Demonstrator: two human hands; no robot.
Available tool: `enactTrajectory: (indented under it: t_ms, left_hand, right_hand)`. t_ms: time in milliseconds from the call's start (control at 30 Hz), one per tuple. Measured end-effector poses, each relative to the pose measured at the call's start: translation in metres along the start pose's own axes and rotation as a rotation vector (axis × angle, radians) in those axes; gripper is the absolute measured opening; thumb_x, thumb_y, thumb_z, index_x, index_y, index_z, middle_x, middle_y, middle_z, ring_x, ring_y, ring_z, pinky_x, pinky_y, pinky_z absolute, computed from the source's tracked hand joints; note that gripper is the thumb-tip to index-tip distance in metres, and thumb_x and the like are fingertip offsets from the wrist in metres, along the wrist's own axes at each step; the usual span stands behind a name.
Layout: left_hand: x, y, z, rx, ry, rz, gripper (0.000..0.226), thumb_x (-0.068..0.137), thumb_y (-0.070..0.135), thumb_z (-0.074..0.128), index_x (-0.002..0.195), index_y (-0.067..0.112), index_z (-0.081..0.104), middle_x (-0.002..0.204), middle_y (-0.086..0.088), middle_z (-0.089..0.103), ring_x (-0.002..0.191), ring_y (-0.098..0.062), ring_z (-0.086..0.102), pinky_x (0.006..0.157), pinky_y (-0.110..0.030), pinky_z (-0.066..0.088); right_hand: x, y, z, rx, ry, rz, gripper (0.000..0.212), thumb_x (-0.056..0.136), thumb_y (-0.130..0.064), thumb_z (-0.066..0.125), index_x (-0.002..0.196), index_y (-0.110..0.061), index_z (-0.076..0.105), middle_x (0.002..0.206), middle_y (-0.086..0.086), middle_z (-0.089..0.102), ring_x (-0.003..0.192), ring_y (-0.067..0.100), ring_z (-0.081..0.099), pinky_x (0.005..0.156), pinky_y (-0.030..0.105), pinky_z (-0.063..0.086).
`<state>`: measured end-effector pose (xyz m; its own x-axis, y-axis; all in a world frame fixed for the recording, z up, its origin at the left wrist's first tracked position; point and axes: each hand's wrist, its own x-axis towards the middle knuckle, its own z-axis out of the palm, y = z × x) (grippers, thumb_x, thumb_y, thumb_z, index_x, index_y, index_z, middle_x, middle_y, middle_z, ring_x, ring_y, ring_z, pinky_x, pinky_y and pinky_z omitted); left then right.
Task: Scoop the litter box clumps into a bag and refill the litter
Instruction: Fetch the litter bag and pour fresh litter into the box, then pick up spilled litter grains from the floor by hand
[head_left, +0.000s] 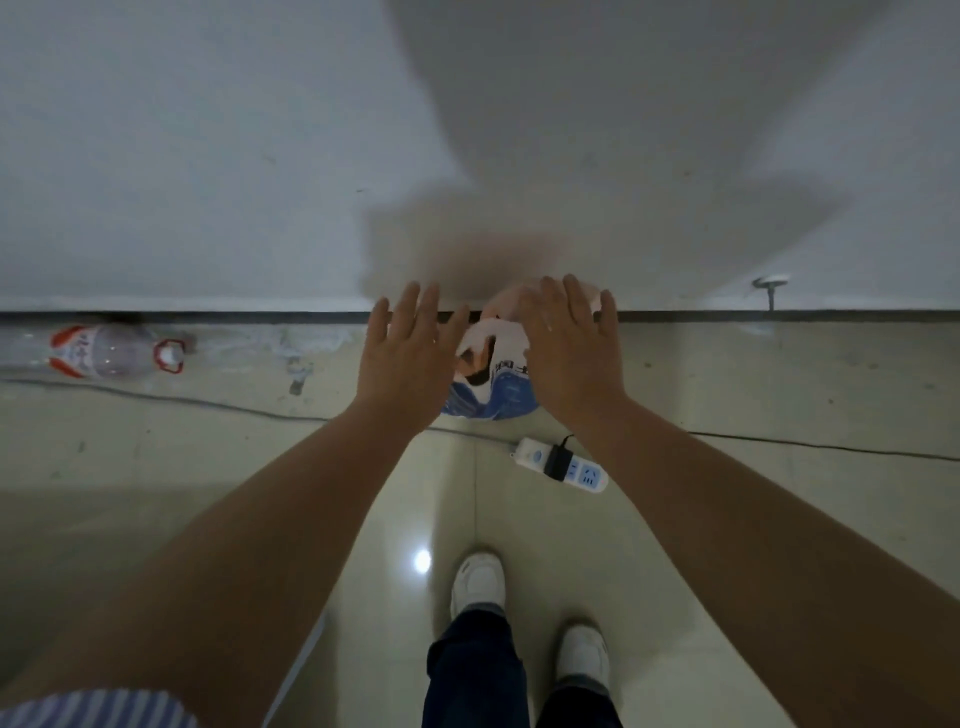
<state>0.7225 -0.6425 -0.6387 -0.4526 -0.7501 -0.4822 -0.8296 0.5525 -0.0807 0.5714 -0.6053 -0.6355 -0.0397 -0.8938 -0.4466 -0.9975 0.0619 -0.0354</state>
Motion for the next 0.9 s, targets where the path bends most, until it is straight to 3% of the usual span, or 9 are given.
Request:
enactTrajectory:
  t_ms: [67, 233, 533, 667, 767, 900]
  left_hand:
    - [-0.012, 0.002, -0.002, -0.012, -0.024, 0.0, 0.061, 0.1, 0.04, 0.023, 0.148, 0.02, -0.009, 0.156, -0.014, -0.013, 0.144, -0.03, -0.012, 0.116, -0.046, -0.005]
    - [-0.046, 0.008, -0.012, -0.025, -0.089, 0.017, 0.065, 0.098, 0.044, 0.026, 0.148, 0.019, -0.007, 0.156, -0.014, -0.015, 0.144, -0.029, -0.013, 0.116, -0.046, -0.005]
    - [-0.116, 0.046, -0.053, -0.071, -0.197, 0.064, 0.062, 0.099, 0.041, 0.026, 0.149, 0.02, -0.005, 0.157, -0.011, -0.008, 0.145, -0.028, -0.01, 0.117, -0.045, -0.002]
    - [-0.141, 0.083, -0.092, 0.039, -0.12, 0.232, 0.06, 0.099, 0.045, 0.022, 0.149, 0.025, -0.004, 0.157, -0.006, -0.012, 0.144, -0.03, -0.013, 0.116, -0.046, -0.006]
    - [-0.16, 0.131, -0.133, 0.102, -0.045, 0.379, 0.057, 0.1, 0.04, 0.021, 0.149, 0.023, -0.004, 0.157, -0.007, -0.012, 0.144, -0.029, -0.015, 0.116, -0.045, -0.007]
    - [-0.213, 0.211, -0.17, 0.169, -0.031, 0.599, 0.057, 0.101, 0.022, 0.025, 0.149, 0.021, -0.005, 0.157, -0.007, -0.009, 0.145, -0.026, -0.01, 0.116, -0.042, -0.008]
  right_hand:
    - [-0.012, -0.001, -0.001, 0.039, -0.021, -0.01, 0.066, 0.094, -0.022, 0.048, 0.149, -0.016, 0.01, 0.157, 0.011, -0.001, 0.146, 0.029, -0.003, 0.117, 0.049, 0.002]
    - [-0.061, 0.002, -0.01, 0.14, -0.11, 0.069, 0.064, 0.096, -0.022, 0.041, 0.149, -0.018, 0.006, 0.158, 0.008, -0.007, 0.146, 0.027, -0.007, 0.118, 0.045, 0.001]
    - [-0.166, 0.016, -0.041, 0.383, -0.102, 0.243, 0.057, 0.098, -0.023, 0.036, 0.149, -0.017, 0.011, 0.158, 0.008, 0.0, 0.146, 0.025, -0.004, 0.118, 0.042, 0.003]
    - [-0.214, 0.038, -0.066, 0.442, -0.019, 0.378, 0.055, 0.099, -0.029, 0.034, 0.149, -0.016, 0.016, 0.158, 0.011, 0.004, 0.146, 0.027, 0.0, 0.118, 0.042, 0.004]
    - [-0.268, 0.059, -0.084, 0.477, 0.142, 0.532, 0.058, 0.094, -0.038, 0.027, 0.145, -0.01, 0.029, 0.154, 0.018, 0.02, 0.144, 0.034, 0.016, 0.115, 0.049, 0.014]
    - [-0.377, 0.079, -0.082, 0.629, 0.057, 0.77, 0.055, 0.1, -0.034, 0.026, 0.149, -0.016, 0.009, 0.158, 0.008, 0.001, 0.147, 0.022, -0.001, 0.118, 0.038, 0.002]
